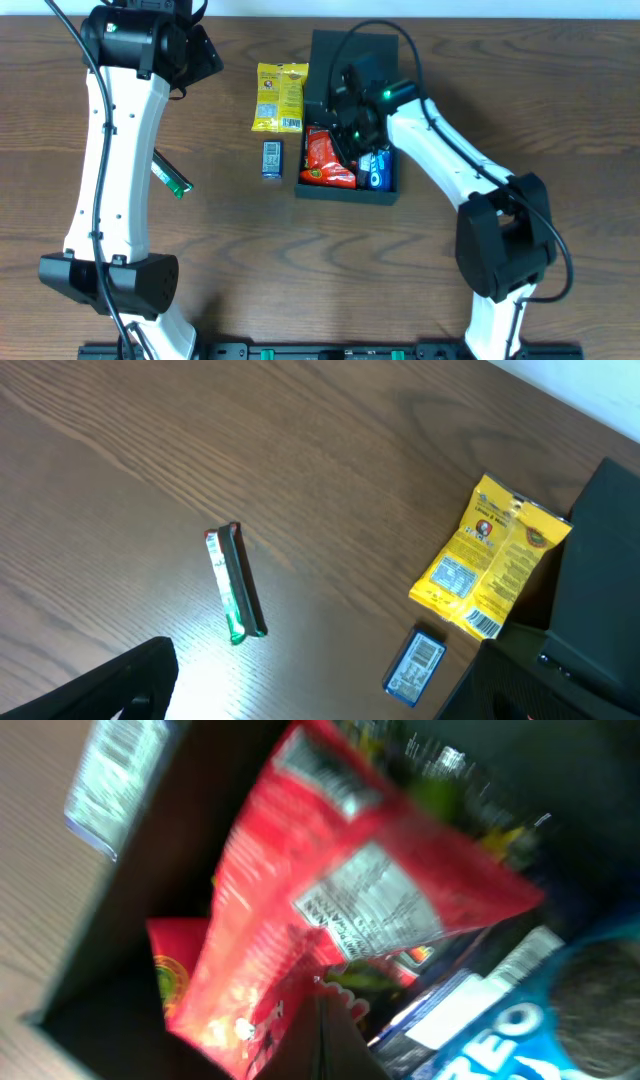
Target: Pack container
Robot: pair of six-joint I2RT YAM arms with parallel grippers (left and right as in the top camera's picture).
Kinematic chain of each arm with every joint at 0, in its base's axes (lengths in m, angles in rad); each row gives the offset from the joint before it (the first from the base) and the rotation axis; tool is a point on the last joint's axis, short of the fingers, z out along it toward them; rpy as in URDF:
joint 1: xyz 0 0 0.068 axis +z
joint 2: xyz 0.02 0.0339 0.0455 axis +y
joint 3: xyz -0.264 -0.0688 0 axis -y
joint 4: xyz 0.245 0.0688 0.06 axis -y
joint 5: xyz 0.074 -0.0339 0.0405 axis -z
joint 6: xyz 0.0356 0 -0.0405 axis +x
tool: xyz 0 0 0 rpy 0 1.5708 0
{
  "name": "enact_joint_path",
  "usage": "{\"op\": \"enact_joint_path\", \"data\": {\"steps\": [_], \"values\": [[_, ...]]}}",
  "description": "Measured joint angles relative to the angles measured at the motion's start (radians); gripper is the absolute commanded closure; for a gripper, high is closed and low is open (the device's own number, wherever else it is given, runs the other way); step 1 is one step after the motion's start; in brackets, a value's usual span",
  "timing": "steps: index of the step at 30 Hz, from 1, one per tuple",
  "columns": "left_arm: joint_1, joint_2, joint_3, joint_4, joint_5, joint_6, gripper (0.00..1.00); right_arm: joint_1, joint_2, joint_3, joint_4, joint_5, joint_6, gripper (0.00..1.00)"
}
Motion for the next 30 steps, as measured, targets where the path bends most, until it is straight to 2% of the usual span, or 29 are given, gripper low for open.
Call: {"op": "enact_joint_path", "data": {"steps": [5, 9, 18, 26, 30], "values": [[0.000, 0.000, -0.026, 0.024, 0.000, 0.000, 0.05, 0.000, -0.061, 0.044, -0.016, 0.003, 0.000, 0.99], [0.000, 0.000, -0.128, 0.079, 0.004, 0.000, 0.05, 0.000, -0.084, 0.040, -0.016, -0.012, 0.000, 0.98], [0.000, 0.003, -0.299, 0.188, 0.051, 0.000, 0.05, 0.000, -0.042, -0.085, 0.050, -0.058, -0.006, 0.99], [0.000, 0.005, -0.314, 0.207, 0.056, 0.000, 0.05, 0.000, 0.022, -0.111, 0.079, -0.064, -0.007, 0.99], [0.000, 0.005, -0.314, 0.210, 0.056, 0.000, 0.05, 0.000, 0.023, -0.098, 0.040, -0.051, -0.007, 0.99]]}}
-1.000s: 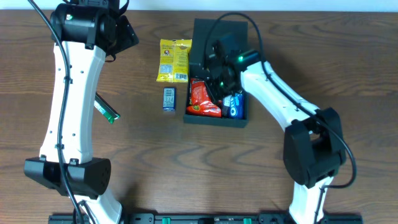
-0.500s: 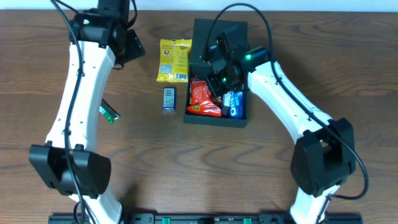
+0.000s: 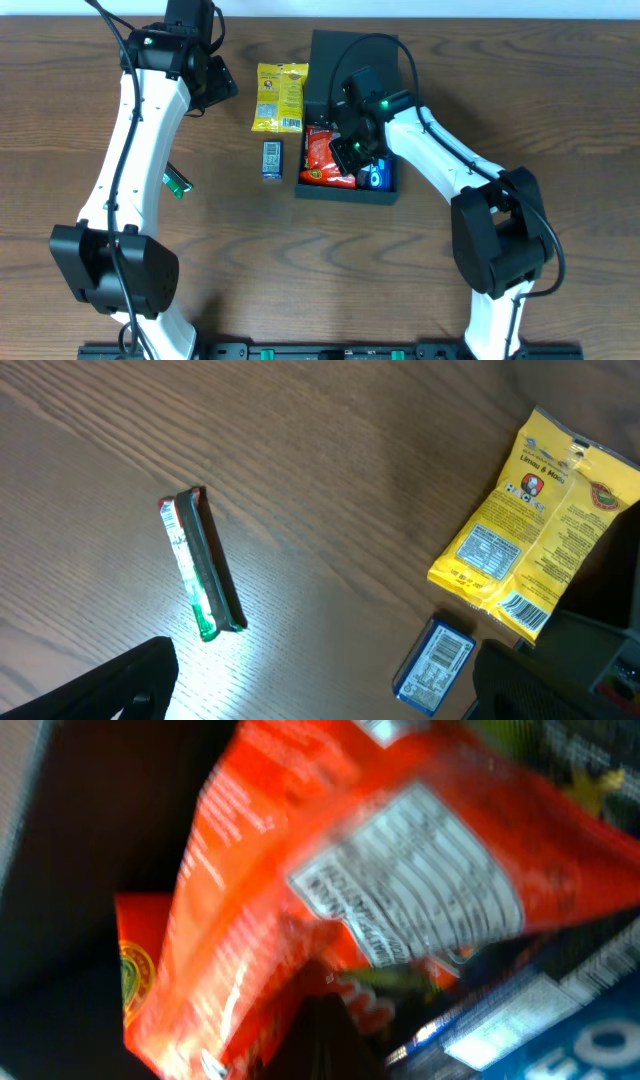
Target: Pack container
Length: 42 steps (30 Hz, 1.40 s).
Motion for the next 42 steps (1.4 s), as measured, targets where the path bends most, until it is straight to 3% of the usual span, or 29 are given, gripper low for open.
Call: {"op": "enact_joint_path", "data": {"steps": [10, 42], "values": [[0.000, 0.000, 0.000, 0.022, 0.000, 0.000, 0.05, 0.000, -0.052, 0.161, -0.088, -0.005, 0.000, 0.99], [0.000, 0.000, 0.000, 0.056, 0.000, 0.003, 0.05, 0.000, -0.057, 0.017, 0.038, -0.075, 0.000, 0.99]]}}
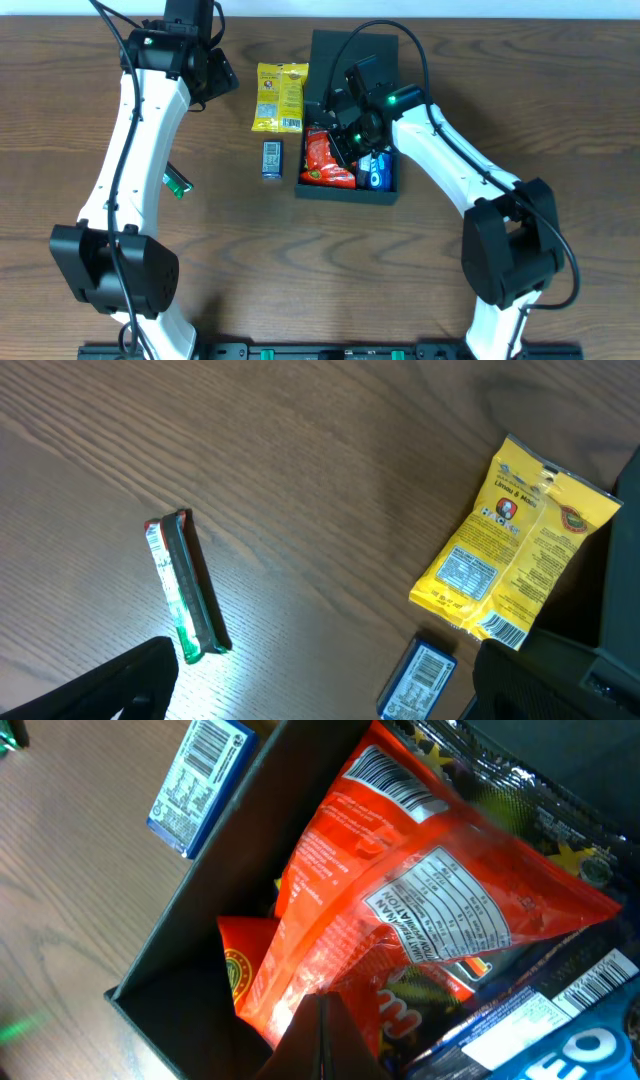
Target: Pack container
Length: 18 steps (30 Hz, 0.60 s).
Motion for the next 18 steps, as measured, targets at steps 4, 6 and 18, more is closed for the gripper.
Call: {"op": "enact_joint_path", "data": {"steps": [4, 6, 18], "values": [[0.000, 0.000, 0.000, 0.000, 0.000, 0.000, 0.05, 0.000, 0.029, 0.000, 0.011, -0.011, 0.000, 0.98], [0.000, 0.000, 0.000, 0.000, 0.000, 0.000, 0.05, 0.000, 0.051, 0.000, 0.022, -0.021, 0.000, 0.99], [0.000, 0.000, 0.000, 0.000, 0.000, 0.000, 0.05, 0.000, 0.116, 0.009, 0.032, -0.042, 0.001, 0.99]]}}
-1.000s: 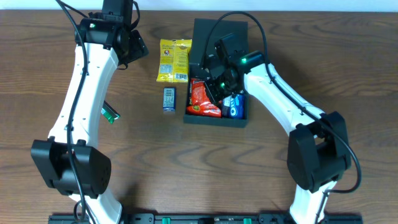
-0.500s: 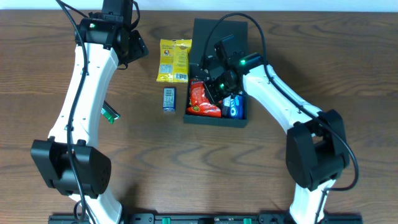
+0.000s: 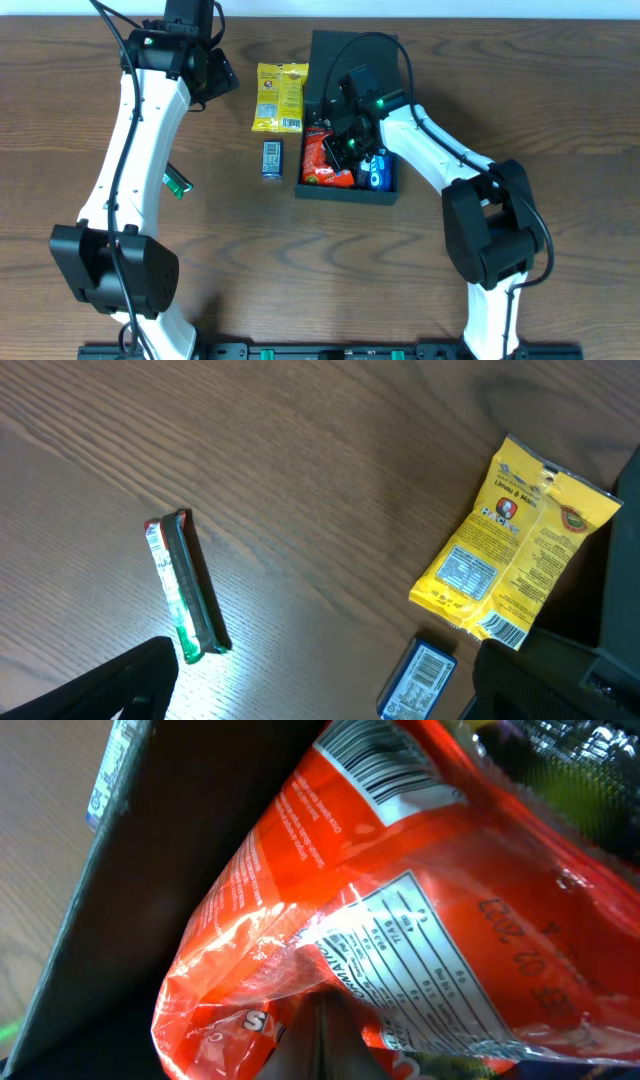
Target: Pack container
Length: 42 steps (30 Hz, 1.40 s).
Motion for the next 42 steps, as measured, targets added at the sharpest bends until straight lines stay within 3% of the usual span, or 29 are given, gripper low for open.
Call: {"op": "enact_joint_path", "data": {"steps": [7, 8, 10, 13, 15, 24, 30, 42], "values": [[0.000, 0.000, 0.000, 0.002, 0.000, 0.000, 0.05, 0.000, 0.013, 0.167, -0.156, -0.031, 0.000, 0.99], [0.000, 0.000, 0.000, 0.006, 0.000, 0.000, 0.05, -0.002, 0.010, 0.215, -0.177, -0.034, 0.000, 0.91], [0.000, 0.000, 0.000, 0.010, 0.000, 0.000, 0.05, -0.011, -0.008, 0.292, -0.191, -0.039, -0.005, 0.56], [0.000, 0.000, 0.000, 0.027, 0.000, 0.000, 0.05, -0.060, -0.073, 0.369, -0.188, -0.042, -0.010, 0.26], [0.000, 0.000, -0.008, 0.069, 0.001, 0.001, 0.05, -0.114, -0.115, 0.398, -0.181, -0.039, -0.013, 0.18], [0.000, 0.015, -0.210, 0.453, 0.087, 0.066, 0.05, -0.368, -0.147, 0.412, -0.095, -0.021, -0.016, 0.05], [-0.003, 0.160, -0.245, 0.695, 0.220, 0.180, 0.05, -0.445, -0.147, 0.412, 0.008, -0.020, -0.015, 0.03], [-0.023, 0.356, -0.247, 0.772, 0.343, 0.259, 0.05, -0.477, -0.146, 0.412, -0.001, -0.020, 0.016, 0.04]]}}
